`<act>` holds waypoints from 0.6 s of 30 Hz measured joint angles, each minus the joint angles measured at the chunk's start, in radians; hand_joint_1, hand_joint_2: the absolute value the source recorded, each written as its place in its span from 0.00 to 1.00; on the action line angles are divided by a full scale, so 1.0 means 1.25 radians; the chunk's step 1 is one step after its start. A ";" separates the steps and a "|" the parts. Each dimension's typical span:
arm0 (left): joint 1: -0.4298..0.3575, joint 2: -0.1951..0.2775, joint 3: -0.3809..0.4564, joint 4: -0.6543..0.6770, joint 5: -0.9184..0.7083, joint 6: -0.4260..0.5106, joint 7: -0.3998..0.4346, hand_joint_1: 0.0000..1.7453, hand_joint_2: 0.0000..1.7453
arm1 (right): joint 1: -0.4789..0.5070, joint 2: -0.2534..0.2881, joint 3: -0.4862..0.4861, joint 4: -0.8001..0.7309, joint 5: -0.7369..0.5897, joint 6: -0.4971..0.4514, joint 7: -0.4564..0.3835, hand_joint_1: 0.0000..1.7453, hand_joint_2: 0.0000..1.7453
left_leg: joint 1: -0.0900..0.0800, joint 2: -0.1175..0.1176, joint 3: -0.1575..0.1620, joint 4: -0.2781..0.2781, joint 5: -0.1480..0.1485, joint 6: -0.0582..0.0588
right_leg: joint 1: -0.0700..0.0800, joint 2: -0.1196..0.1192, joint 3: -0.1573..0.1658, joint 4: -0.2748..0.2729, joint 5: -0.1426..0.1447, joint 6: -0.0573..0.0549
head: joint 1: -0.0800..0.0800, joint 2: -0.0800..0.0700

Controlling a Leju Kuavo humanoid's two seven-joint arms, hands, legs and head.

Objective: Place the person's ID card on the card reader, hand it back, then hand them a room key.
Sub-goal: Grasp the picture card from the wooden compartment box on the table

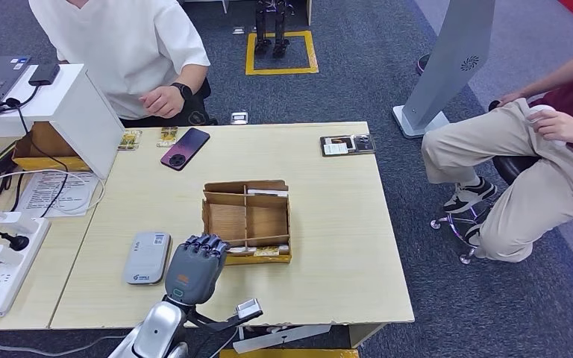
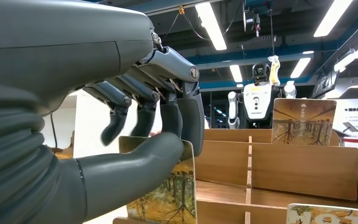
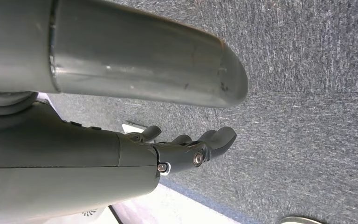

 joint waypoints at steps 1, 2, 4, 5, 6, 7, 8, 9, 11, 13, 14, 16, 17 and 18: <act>0.000 0.000 0.000 0.000 0.000 0.000 0.000 1.00 1.00 | 0.000 0.000 0.000 0.000 0.000 0.000 0.000 0.00 0.00 | 0.000 0.000 0.000 0.000 0.000 0.000 | 0.000 0.000 0.000 0.000 0.000 0.000 | 0.000 0.000; 0.000 0.000 0.000 0.000 -0.001 0.000 0.000 1.00 1.00 | 0.000 0.000 0.000 0.000 0.000 0.000 0.000 0.00 0.00 | 0.000 0.000 0.000 0.000 0.000 0.000 | 0.000 0.000 0.000 0.000 0.000 0.000 | 0.000 0.000; 0.000 0.000 0.000 0.001 -0.001 0.001 -0.001 1.00 1.00 | 0.000 0.000 0.000 0.000 0.000 0.000 0.000 0.00 0.00 | 0.000 0.000 0.000 0.000 0.000 0.000 | 0.000 0.000 0.000 0.000 0.000 0.000 | 0.000 0.000; 0.000 0.000 0.000 0.003 -0.002 0.001 -0.001 1.00 1.00 | 0.000 0.000 0.000 0.000 0.000 0.000 0.000 0.00 0.00 | 0.000 0.000 0.000 0.000 0.000 0.000 | 0.000 0.000 0.000 0.000 0.000 0.000 | 0.000 0.000; -0.001 0.000 0.000 0.005 -0.002 0.001 -0.002 1.00 1.00 | 0.000 0.000 0.000 0.000 0.000 0.000 0.000 0.00 0.00 | 0.000 0.000 0.000 0.000 0.000 0.000 | 0.000 0.000 0.000 0.000 0.000 0.000 | 0.000 0.000; -0.002 0.000 0.000 0.009 -0.002 0.001 -0.003 1.00 1.00 | 0.000 0.000 0.000 0.000 0.000 0.000 0.000 0.00 0.00 | 0.000 0.000 0.000 0.000 0.000 0.000 | 0.000 0.000 0.000 0.000 0.000 0.000 | 0.000 0.000; -0.003 0.000 0.000 0.014 -0.001 0.001 -0.005 1.00 1.00 | 0.000 0.000 0.000 0.000 0.000 0.000 0.000 0.00 0.00 | 0.000 0.000 0.000 0.000 0.000 0.000 | 0.000 0.000 0.000 0.000 0.000 0.000 | 0.000 0.000; -0.004 0.000 0.000 0.020 0.000 0.001 -0.007 1.00 1.00 | 0.000 0.000 0.000 0.000 0.000 0.000 0.000 0.00 0.00 | 0.000 0.000 0.000 0.000 0.000 0.000 | 0.000 0.000 0.000 0.000 0.000 0.000 | 0.000 0.000; -0.008 0.000 0.000 0.034 0.003 0.002 -0.014 1.00 1.00 | 0.000 0.000 0.000 0.000 0.000 0.000 -0.001 0.00 0.00 | 0.000 0.000 0.000 0.000 0.000 0.000 | 0.000 0.000 0.000 0.000 0.000 0.000 | 0.000 0.000; -0.011 -0.001 0.000 0.047 0.007 0.004 -0.017 1.00 1.00 | 0.000 -0.001 0.000 0.000 0.000 0.000 -0.001 0.00 0.00 | 0.000 0.000 0.000 0.000 0.000 0.000 | 0.000 0.000 0.000 0.000 0.000 0.000 | 0.000 0.000; -0.012 -0.001 0.000 0.052 0.008 0.005 -0.017 1.00 1.00 | 0.000 -0.001 0.000 0.000 0.000 0.000 -0.001 0.00 0.00 | 0.000 0.000 0.000 0.000 0.000 0.000 | 0.000 0.000 0.000 0.000 0.000 0.000 | 0.000 0.000; -0.014 -0.001 0.000 0.059 0.011 0.007 -0.017 1.00 1.00 | 0.000 -0.001 0.000 0.000 0.000 0.000 -0.001 0.00 0.00 | 0.000 0.000 0.000 0.000 0.000 0.000 | 0.000 0.000 0.000 0.000 0.000 0.000 | 0.000 0.000; -0.014 -0.001 0.000 0.062 0.011 0.007 -0.017 1.00 1.00 | 0.000 -0.001 0.000 0.000 0.000 0.000 -0.001 0.00 0.00 | 0.000 0.000 0.000 0.000 0.000 0.000 | 0.000 0.000 0.000 0.000 0.000 0.000 | 0.000 0.000; -0.015 -0.001 0.000 0.064 0.012 0.008 -0.016 1.00 1.00 | 0.000 -0.001 0.000 0.000 0.000 0.000 -0.001 0.00 0.00 | 0.000 0.000 0.000 0.000 0.000 0.000 | 0.000 0.000 0.000 0.000 0.000 0.000 | 0.000 0.000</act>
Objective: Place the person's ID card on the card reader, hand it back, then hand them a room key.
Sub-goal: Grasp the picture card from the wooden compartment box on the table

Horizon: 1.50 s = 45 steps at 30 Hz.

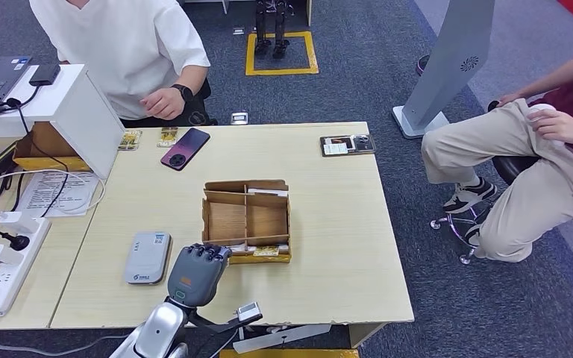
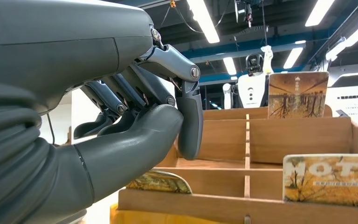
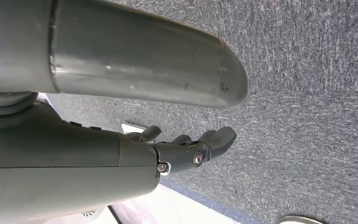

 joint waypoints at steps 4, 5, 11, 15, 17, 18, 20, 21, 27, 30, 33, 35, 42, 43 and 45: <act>0.000 0.000 0.000 0.003 -0.004 0.001 0.006 1.00 1.00 | 0.000 -0.001 0.000 0.000 0.000 0.000 0.000 0.00 0.00 | 0.000 0.000 0.000 0.000 0.000 0.000 | 0.000 0.000 0.000 0.000 0.000 0.000 | 0.000 0.000; 0.000 0.000 0.000 0.003 -0.006 0.001 0.009 1.00 1.00 | 0.000 -0.001 0.000 0.000 0.000 0.000 0.000 0.00 0.00 | 0.000 0.000 0.000 0.000 0.000 0.000 | 0.000 0.000 0.000 0.000 0.000 0.000 | 0.000 0.000; 0.004 0.000 0.000 -0.013 -0.014 0.001 0.018 0.64 1.00 | 0.000 -0.002 0.000 0.001 0.005 0.000 0.000 0.00 0.00 | 0.000 0.000 0.000 0.000 0.000 0.000 | 0.000 0.000 0.000 0.000 0.000 0.000 | 0.000 0.000; 0.013 0.002 0.000 -0.043 -0.017 0.001 0.039 0.00 1.00 | 0.000 -0.002 0.000 0.001 0.007 -0.001 0.000 0.00 0.00 | 0.000 0.000 0.000 0.000 0.000 0.000 | 0.000 0.000 0.000 0.000 0.000 0.000 | 0.000 0.000; 0.017 0.010 -0.001 -0.076 -0.017 0.002 0.077 0.00 1.00 | 0.000 -0.002 0.000 0.002 0.009 -0.002 0.000 0.00 0.00 | 0.000 0.000 0.000 0.000 0.000 0.000 | 0.000 0.000 0.000 0.000 0.000 0.000 | 0.000 0.000; 0.018 0.016 -0.002 -0.097 -0.017 0.002 0.098 0.00 1.00 | 0.000 -0.002 0.000 0.002 0.010 -0.002 0.001 0.00 0.00 | 0.000 0.000 0.000 0.000 0.000 0.000 | 0.000 0.000 0.000 0.000 0.000 0.000 | 0.000 0.000; 0.018 0.030 -0.005 -0.133 -0.017 0.002 0.131 0.00 1.00 | 0.000 -0.003 0.000 0.003 0.011 -0.003 0.001 0.00 0.00 | 0.000 0.000 0.000 0.000 0.000 0.000 | 0.000 0.000 0.000 0.000 0.000 0.000 | 0.000 0.000; 0.018 0.036 -0.006 -0.152 -0.017 0.002 0.139 0.00 1.00 | 0.000 -0.003 0.000 0.003 0.012 -0.004 0.001 0.00 0.00 | 0.000 0.000 0.000 0.000 0.000 0.000 | 0.000 0.000 0.000 0.000 0.000 0.000 | 0.000 0.000; 0.059 -0.012 0.055 -0.380 0.009 0.002 -0.073 0.00 1.00 | 0.000 -0.002 0.000 0.004 0.016 -0.016 0.003 0.00 0.00 | 0.000 0.000 -0.001 0.000 0.000 0.000 | 0.000 0.000 0.000 0.000 0.000 0.000 | 0.001 0.000; 0.079 -0.102 0.164 -0.470 0.163 0.002 -0.386 0.00 1.00 | 0.001 -0.002 0.000 0.005 0.015 -0.021 0.004 0.00 0.00 | 0.000 0.000 -0.001 0.000 0.000 0.000 | 0.000 0.000 0.000 0.000 0.000 0.000 | 0.001 0.000; 0.095 -0.188 0.311 -0.515 0.283 0.001 -0.617 0.00 1.00 | 0.001 0.000 0.000 0.007 0.014 -0.022 0.004 0.00 0.00 | -0.001 0.000 -0.001 0.000 0.000 0.000 | 0.000 0.000 0.000 0.000 0.000 0.000 | 0.000 0.000; 0.102 -0.221 0.370 -0.542 0.305 0.001 -0.622 0.00 1.00 | 0.001 0.001 0.000 0.007 0.014 -0.023 0.005 0.00 0.00 | 0.000 0.000 -0.001 0.000 0.000 0.000 | 0.000 -0.001 0.000 0.000 0.000 0.000 | 0.000 0.000; 0.117 -0.247 0.444 -0.583 0.304 0.001 -0.604 0.00 1.00 | 0.000 0.004 0.000 0.008 0.012 -0.030 0.007 0.00 0.00 | 0.000 -0.001 -0.001 0.000 0.001 0.000 | 0.000 -0.001 0.000 0.001 0.000 0.000 | -0.002 0.000; 0.117 -0.247 0.447 -0.584 0.301 0.001 -0.603 0.00 1.00 | 0.000 0.004 0.000 0.008 0.013 -0.029 0.007 0.00 0.00 | 0.000 -0.001 -0.001 0.000 0.001 0.000 | 0.000 -0.001 0.000 0.001 0.000 0.000 | -0.001 0.000; 0.118 -0.248 0.452 -0.586 0.293 0.001 -0.603 0.00 1.00 | 0.000 0.005 0.000 0.008 0.014 -0.029 0.007 0.00 0.00 | 0.000 -0.001 -0.001 0.000 0.001 0.000 | 0.000 -0.001 0.000 0.001 0.000 0.000 | -0.001 0.000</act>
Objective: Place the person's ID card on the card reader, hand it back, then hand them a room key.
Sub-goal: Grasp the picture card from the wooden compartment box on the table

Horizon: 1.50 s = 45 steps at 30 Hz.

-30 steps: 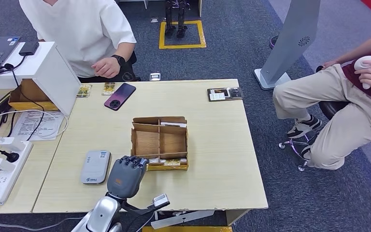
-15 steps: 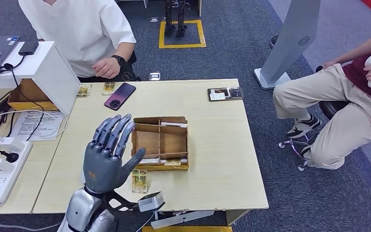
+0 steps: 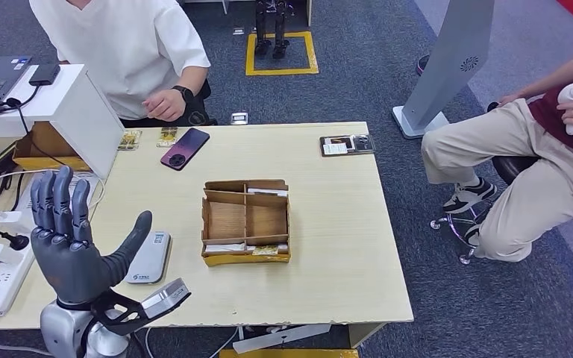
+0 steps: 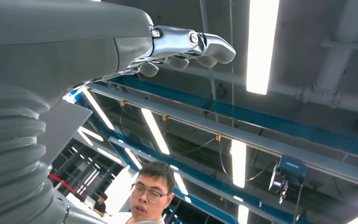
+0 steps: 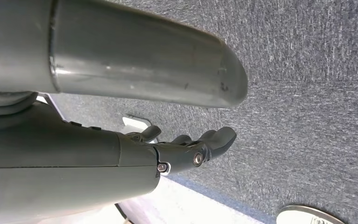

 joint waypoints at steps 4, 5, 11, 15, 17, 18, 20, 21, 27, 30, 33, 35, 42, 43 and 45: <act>0.000 0.000 0.002 -0.001 -0.033 0.000 0.002 0.00 1.00 | 0.000 0.001 0.000 0.000 0.005 0.000 0.000 0.00 0.00 | 0.000 0.000 0.000 0.000 0.000 0.000 | 0.000 0.000 0.000 0.000 0.000 0.000 | 0.000 0.000; 0.000 0.000 0.002 -0.001 -0.040 0.000 0.002 0.00 1.00 | 0.000 0.001 0.000 0.000 0.009 0.001 0.000 0.00 0.00 | 0.000 0.000 0.000 0.000 0.000 0.000 | 0.000 0.000 0.000 0.000 0.000 0.000 | 0.000 0.000; 0.001 -0.001 0.002 -0.001 -0.110 0.000 0.001 0.00 1.00 | -0.001 0.001 -0.002 0.000 0.020 0.001 -0.003 0.00 0.00 | 0.000 0.000 0.000 0.000 0.000 0.000 | 0.000 0.000 0.000 0.000 0.000 0.000 | 0.000 0.000; 0.000 0.001 -0.008 0.006 -0.175 0.000 0.001 0.00 1.00 | -0.001 0.001 -0.002 0.001 0.024 0.004 -0.005 0.00 0.00 | 0.000 0.000 0.000 0.000 0.000 0.000 | 0.000 0.000 0.000 0.000 0.000 0.000 | 0.000 0.000; 0.000 0.003 -0.023 0.015 -0.195 0.000 0.001 0.00 1.00 | -0.002 0.001 -0.002 0.001 0.027 0.008 -0.006 0.00 0.00 | 0.000 0.000 0.000 0.000 0.000 0.000 | 0.000 0.000 0.000 0.000 0.000 0.000 | 0.000 0.000; 0.000 0.004 -0.030 0.020 -0.199 0.000 0.001 0.00 1.00 | -0.003 0.001 -0.002 0.001 0.027 0.009 -0.006 0.00 0.00 | 0.000 0.000 0.000 0.000 0.000 0.000 | 0.000 0.000 0.000 0.000 0.000 0.000 | 0.000 0.000; -0.001 0.004 -0.046 0.033 -0.204 0.000 0.001 0.00 1.00 | -0.003 0.001 -0.002 0.001 0.030 0.011 -0.006 0.00 0.00 | 0.000 0.000 0.000 0.000 0.000 0.000 | 0.000 0.000 0.000 0.000 0.000 0.000 | 0.000 0.000; -0.001 0.005 -0.055 0.041 -0.205 0.000 0.001 0.00 1.00 | -0.004 0.001 -0.002 0.002 0.031 0.012 -0.007 0.00 0.00 | 0.000 0.000 0.000 0.000 0.000 0.000 | 0.000 0.000 0.000 0.000 0.000 0.000 | 0.000 0.000; -0.012 0.008 -0.116 0.102 -0.218 0.000 0.002 0.00 1.00 | -0.008 0.001 -0.002 0.003 0.039 0.015 -0.007 0.00 0.00 | 0.000 0.000 0.000 0.000 0.000 0.000 | 0.000 0.000 0.000 0.000 0.000 0.000 | 0.000 0.000; -0.015 0.009 -0.129 0.119 -0.219 0.000 0.004 0.00 1.00 | -0.008 0.001 -0.002 0.003 0.040 0.015 -0.007 0.00 0.00 | 0.000 0.000 0.000 0.000 0.000 0.000 | 0.000 0.000 0.000 0.000 0.000 0.000 | 0.000 0.000; -0.018 0.009 -0.136 0.128 -0.219 0.000 0.005 0.00 1.00 | -0.009 0.001 -0.002 0.003 0.041 0.015 -0.007 0.00 0.00 | 0.000 0.000 0.000 0.000 0.000 0.000 | 0.000 0.000 0.000 0.000 0.000 0.000 | 0.000 0.000; -0.019 0.009 -0.139 0.134 -0.219 0.000 0.005 0.00 1.00 | -0.009 0.001 -0.002 0.003 0.041 0.015 -0.007 0.00 0.00 | 0.000 0.000 0.000 0.000 0.000 0.000 | 0.000 0.000 0.000 0.000 0.000 0.000 | 0.000 0.000; -0.031 0.018 -0.188 0.185 -0.233 0.000 0.080 0.00 1.00 | -0.011 0.001 -0.001 0.003 0.051 0.017 -0.007 0.00 0.00 | -0.001 0.000 0.000 0.000 0.000 0.000 | 0.000 0.000 -0.001 0.000 0.000 0.000 | 0.000 0.000; -0.035 0.019 -0.196 0.198 -0.235 0.000 0.087 0.00 1.00 | -0.011 0.001 -0.001 0.003 0.054 0.020 -0.007 0.00 0.00 | -0.001 0.000 0.000 0.000 0.000 0.000 | 0.000 0.000 -0.001 0.000 0.000 0.000 | 0.000 0.000; -0.043 0.022 -0.217 0.227 -0.237 -0.001 0.108 0.00 1.00 | -0.013 0.001 -0.001 0.003 0.062 0.025 -0.008 0.00 0.00 | -0.001 0.000 0.000 0.001 0.000 0.000 | 0.000 0.000 -0.001 0.000 0.000 0.000 | 0.000 0.000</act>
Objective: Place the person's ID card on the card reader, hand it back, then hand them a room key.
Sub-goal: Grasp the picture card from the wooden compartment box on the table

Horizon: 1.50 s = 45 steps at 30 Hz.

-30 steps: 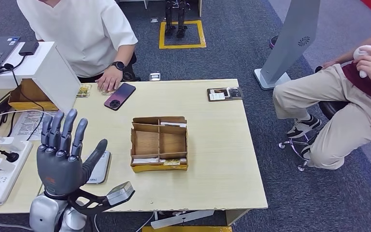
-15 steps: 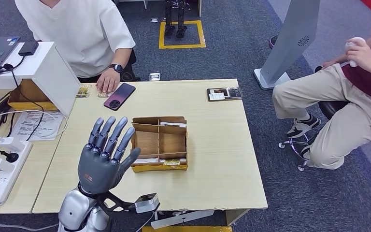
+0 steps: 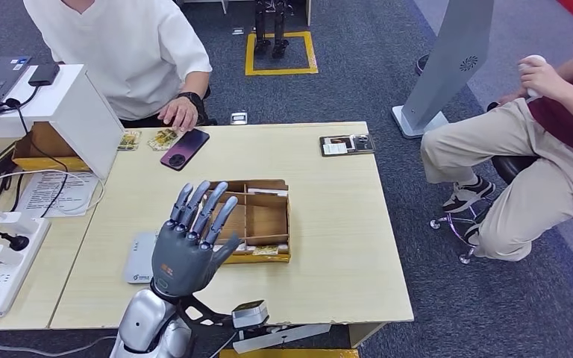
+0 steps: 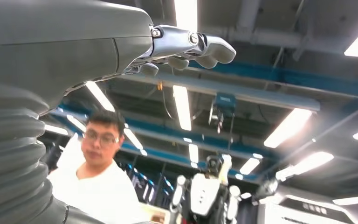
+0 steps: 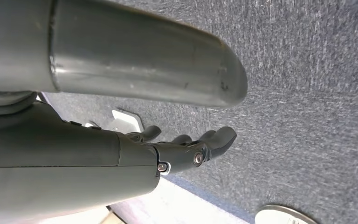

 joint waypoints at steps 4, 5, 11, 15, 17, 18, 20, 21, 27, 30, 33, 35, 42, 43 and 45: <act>-0.034 0.010 -0.051 0.078 0.003 0.000 0.086 0.00 1.00 | -0.003 0.000 0.000 0.000 0.012 0.001 0.001 0.00 0.00 | 0.000 0.000 0.000 0.000 0.000 0.000 | 0.000 0.000 0.000 0.000 0.000 0.000 | 0.000 0.000; -0.044 0.016 -0.068 0.096 0.007 0.000 0.113 0.00 1.00 | -0.004 0.000 0.000 0.000 0.013 0.001 0.001 0.00 0.00 | 0.000 0.000 0.000 0.000 0.000 0.000 | 0.000 0.000 0.000 0.000 0.000 0.000 | 0.000 0.000; -0.114 0.067 -0.199 0.190 0.049 0.000 0.255 0.00 1.00 | -0.007 0.000 0.000 0.001 0.020 0.001 0.007 0.00 0.00 | 0.000 0.000 0.000 0.000 0.000 0.000 | 0.000 0.000 0.000 0.000 0.000 0.000 | 0.000 0.000; -0.144 0.073 -0.231 0.271 0.048 0.000 0.262 0.00 1.00 | -0.008 0.000 0.000 0.002 0.020 0.003 0.007 0.00 0.00 | 0.000 0.000 0.000 0.000 0.000 0.000 | 0.000 0.000 0.000 0.000 0.000 0.000 | 0.000 0.000; -0.173 0.074 -0.256 0.325 0.070 -0.001 0.290 0.00 1.00 | -0.010 0.000 0.000 0.003 0.021 0.006 0.008 0.00 0.00 | 0.000 0.000 0.000 0.000 0.000 0.000 | 0.000 0.000 0.000 0.000 0.000 0.000 | 0.000 0.000; -0.189 0.074 -0.271 0.352 0.082 -0.002 0.306 0.00 1.00 | -0.012 0.000 0.000 0.003 0.021 0.008 0.008 0.00 0.00 | 0.000 0.000 0.000 0.000 0.000 0.000 | 0.000 0.000 0.000 0.000 0.000 0.000 | 0.000 0.000; -0.216 0.073 -0.297 0.394 0.101 -0.010 0.330 0.00 1.00 | -0.014 0.000 0.000 0.004 0.023 0.012 0.009 0.00 0.00 | 0.000 0.000 0.000 0.000 0.000 0.000 | 0.000 0.000 0.000 0.000 0.000 0.000 | 0.000 0.000; -0.228 0.072 -0.308 0.411 0.107 -0.018 0.341 0.00 1.00 | -0.015 0.000 0.001 0.004 0.024 0.014 0.011 0.00 0.00 | 0.000 0.000 0.000 0.000 0.000 0.000 | 0.000 0.000 0.000 0.000 0.001 0.000 | 0.000 0.000; -0.280 0.070 -0.353 0.484 0.124 -0.056 0.372 0.00 1.00 | -0.019 0.000 0.003 0.004 0.025 0.015 0.016 0.00 0.00 | 0.000 0.000 0.000 0.000 0.000 0.000 | 0.000 0.000 0.000 0.000 0.001 0.000 | 0.000 0.000; -0.291 0.070 -0.362 0.503 0.126 -0.063 0.376 0.00 1.00 | -0.020 0.000 0.005 0.004 0.025 0.015 0.016 0.00 0.00 | 0.000 0.000 0.000 0.000 0.000 0.000 | 0.000 0.000 0.000 0.000 0.001 0.000 | 0.000 0.000; -0.300 0.069 -0.370 0.518 0.129 -0.076 0.385 0.00 1.00 | -0.021 0.000 0.006 0.004 0.026 0.017 0.016 0.00 0.00 | 0.000 0.000 0.000 0.000 0.000 0.000 | 0.000 0.000 0.000 0.000 0.001 0.000 | 0.000 0.000; -0.309 0.066 -0.376 0.527 0.132 -0.083 0.394 0.00 1.00 | -0.022 0.000 0.007 0.004 0.027 0.018 0.017 0.00 0.00 | 0.000 0.000 0.000 0.000 0.000 0.000 | 0.000 0.000 0.000 0.000 0.001 0.000 | 0.000 0.000; -0.326 0.059 -0.395 0.545 0.139 -0.086 0.417 0.00 1.00 | -0.023 0.000 0.008 0.005 0.028 0.018 0.019 0.00 0.00 | 0.000 0.000 -0.001 0.001 0.000 0.000 | 0.000 0.000 0.000 0.000 0.001 0.000 | 0.000 0.000; -0.327 0.059 -0.397 0.547 0.139 -0.086 0.417 0.00 1.00 | -0.023 0.000 0.008 0.005 0.028 0.018 0.019 0.00 0.00 | 0.000 0.000 0.000 0.001 0.000 0.000 | 0.000 0.000 0.000 0.000 0.001 0.000 | 0.000 0.000; -0.329 0.059 -0.398 0.550 0.140 -0.088 0.417 0.00 1.00 | -0.024 0.000 0.008 0.005 0.028 0.018 0.019 0.00 0.00 | 0.000 0.000 0.000 0.001 0.000 0.000 | 0.000 0.000 0.000 0.000 0.001 0.000 | 0.000 0.000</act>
